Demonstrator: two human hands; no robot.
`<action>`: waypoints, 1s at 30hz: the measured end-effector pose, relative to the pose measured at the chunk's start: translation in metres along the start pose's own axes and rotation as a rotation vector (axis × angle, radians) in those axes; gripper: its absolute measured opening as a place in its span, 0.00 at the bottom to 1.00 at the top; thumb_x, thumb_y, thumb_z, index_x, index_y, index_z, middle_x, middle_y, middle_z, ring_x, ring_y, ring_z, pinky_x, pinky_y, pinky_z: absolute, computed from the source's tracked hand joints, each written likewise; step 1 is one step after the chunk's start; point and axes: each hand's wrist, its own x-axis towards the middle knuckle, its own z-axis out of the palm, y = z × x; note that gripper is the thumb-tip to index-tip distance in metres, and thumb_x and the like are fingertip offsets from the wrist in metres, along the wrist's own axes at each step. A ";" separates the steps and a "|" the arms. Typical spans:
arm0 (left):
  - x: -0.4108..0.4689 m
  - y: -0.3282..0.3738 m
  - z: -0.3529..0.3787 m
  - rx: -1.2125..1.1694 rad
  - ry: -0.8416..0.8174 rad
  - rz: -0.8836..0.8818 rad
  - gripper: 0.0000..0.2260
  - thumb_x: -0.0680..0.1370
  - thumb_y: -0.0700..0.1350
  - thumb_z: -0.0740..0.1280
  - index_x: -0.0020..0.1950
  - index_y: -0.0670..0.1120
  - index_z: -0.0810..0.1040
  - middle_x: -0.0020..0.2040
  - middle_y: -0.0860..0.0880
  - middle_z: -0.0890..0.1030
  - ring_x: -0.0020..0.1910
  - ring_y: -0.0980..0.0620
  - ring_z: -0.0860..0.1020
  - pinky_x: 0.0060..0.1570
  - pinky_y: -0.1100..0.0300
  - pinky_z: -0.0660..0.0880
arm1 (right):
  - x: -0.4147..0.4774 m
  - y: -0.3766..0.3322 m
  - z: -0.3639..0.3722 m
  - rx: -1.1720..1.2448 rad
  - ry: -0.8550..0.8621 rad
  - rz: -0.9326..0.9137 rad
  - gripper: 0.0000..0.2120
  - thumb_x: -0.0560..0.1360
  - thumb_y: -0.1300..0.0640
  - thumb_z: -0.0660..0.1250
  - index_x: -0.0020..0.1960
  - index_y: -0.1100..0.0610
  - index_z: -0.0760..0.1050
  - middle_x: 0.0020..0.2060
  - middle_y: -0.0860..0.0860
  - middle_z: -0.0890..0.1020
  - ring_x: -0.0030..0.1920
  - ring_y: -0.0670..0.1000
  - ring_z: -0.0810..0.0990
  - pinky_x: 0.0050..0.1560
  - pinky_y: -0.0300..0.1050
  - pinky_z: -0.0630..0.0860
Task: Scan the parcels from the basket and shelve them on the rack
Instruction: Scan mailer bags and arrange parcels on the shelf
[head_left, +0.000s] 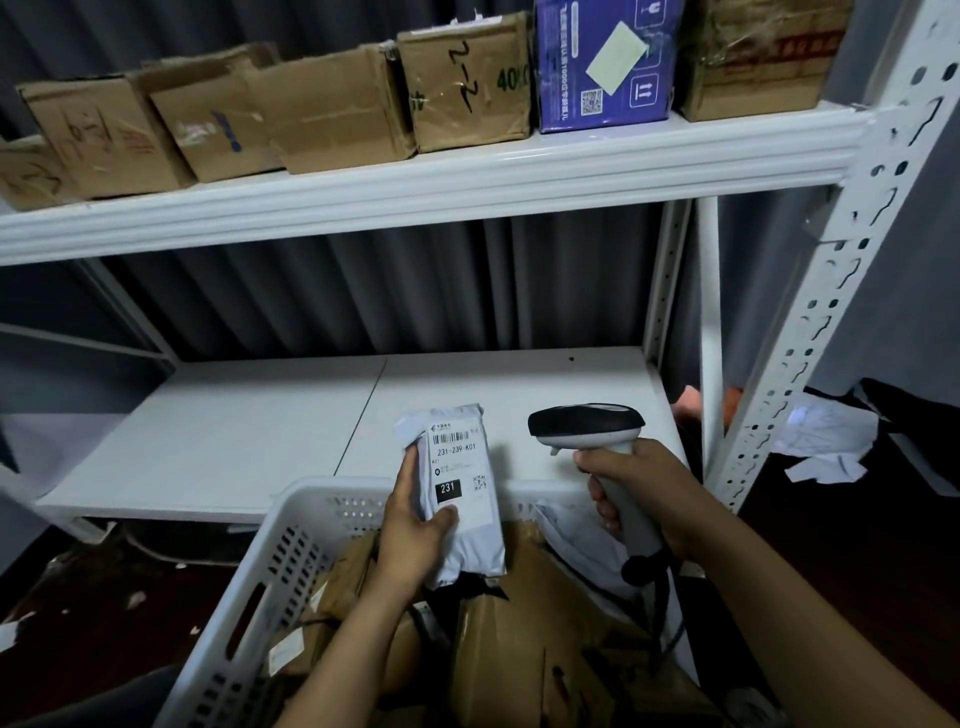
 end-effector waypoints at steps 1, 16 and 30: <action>-0.001 -0.001 0.000 0.002 -0.002 -0.012 0.39 0.76 0.28 0.64 0.74 0.62 0.55 0.65 0.55 0.72 0.66 0.49 0.73 0.58 0.50 0.76 | -0.001 0.000 -0.001 -0.001 0.006 0.002 0.11 0.76 0.60 0.68 0.36 0.62 0.74 0.26 0.56 0.74 0.24 0.52 0.72 0.29 0.42 0.70; -0.009 0.007 0.006 0.054 -0.021 0.011 0.38 0.76 0.30 0.65 0.77 0.59 0.55 0.66 0.54 0.72 0.63 0.54 0.73 0.45 0.69 0.76 | -0.003 -0.002 -0.004 0.013 0.006 -0.038 0.10 0.75 0.61 0.68 0.36 0.61 0.74 0.26 0.56 0.74 0.24 0.53 0.71 0.28 0.41 0.70; -0.025 0.128 0.018 -0.465 -0.060 0.026 0.13 0.77 0.38 0.67 0.61 0.47 0.75 0.53 0.46 0.84 0.50 0.48 0.83 0.48 0.54 0.78 | -0.069 -0.050 -0.002 0.136 0.264 -0.326 0.05 0.76 0.67 0.68 0.41 0.65 0.79 0.31 0.59 0.82 0.29 0.52 0.82 0.32 0.41 0.80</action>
